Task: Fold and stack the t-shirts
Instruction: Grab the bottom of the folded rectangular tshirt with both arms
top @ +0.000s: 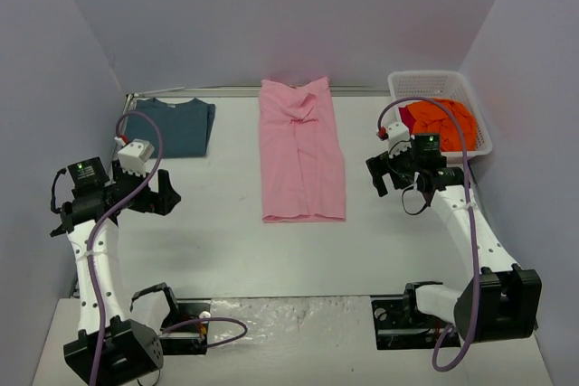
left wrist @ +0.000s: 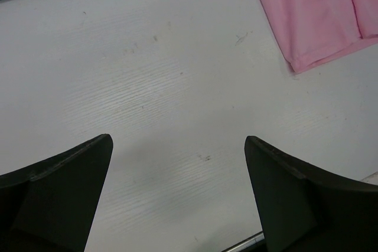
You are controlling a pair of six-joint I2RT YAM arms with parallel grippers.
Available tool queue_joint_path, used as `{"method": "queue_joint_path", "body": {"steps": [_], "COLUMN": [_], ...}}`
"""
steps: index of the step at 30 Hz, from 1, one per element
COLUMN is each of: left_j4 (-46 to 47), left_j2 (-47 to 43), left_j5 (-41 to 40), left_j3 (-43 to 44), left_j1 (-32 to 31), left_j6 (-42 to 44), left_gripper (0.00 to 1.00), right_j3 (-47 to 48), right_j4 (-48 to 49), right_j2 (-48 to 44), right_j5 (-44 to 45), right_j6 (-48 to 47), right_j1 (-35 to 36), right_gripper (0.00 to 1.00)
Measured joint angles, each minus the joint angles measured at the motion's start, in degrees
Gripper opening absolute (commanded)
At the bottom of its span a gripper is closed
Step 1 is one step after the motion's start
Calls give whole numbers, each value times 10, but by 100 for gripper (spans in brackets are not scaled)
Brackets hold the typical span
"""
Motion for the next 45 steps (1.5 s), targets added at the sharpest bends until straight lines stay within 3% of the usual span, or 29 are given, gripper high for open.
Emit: {"method": "queue_joint_path", "body": {"steps": [32,45], "left_j4": [-26,-26], "left_j2": [19,-23], "left_j5": [42,40], "left_j3": [0,0], "left_j1": [0,0], "left_j6": [34,34], "left_gripper": [94,94], "right_j3": [0,0], "right_j4": [0,-1], "right_j2": [71,52], "right_j5": [-15,-28], "right_j6": [-12,-12], "right_j1": [3,-14], "right_gripper": [100,100]}}
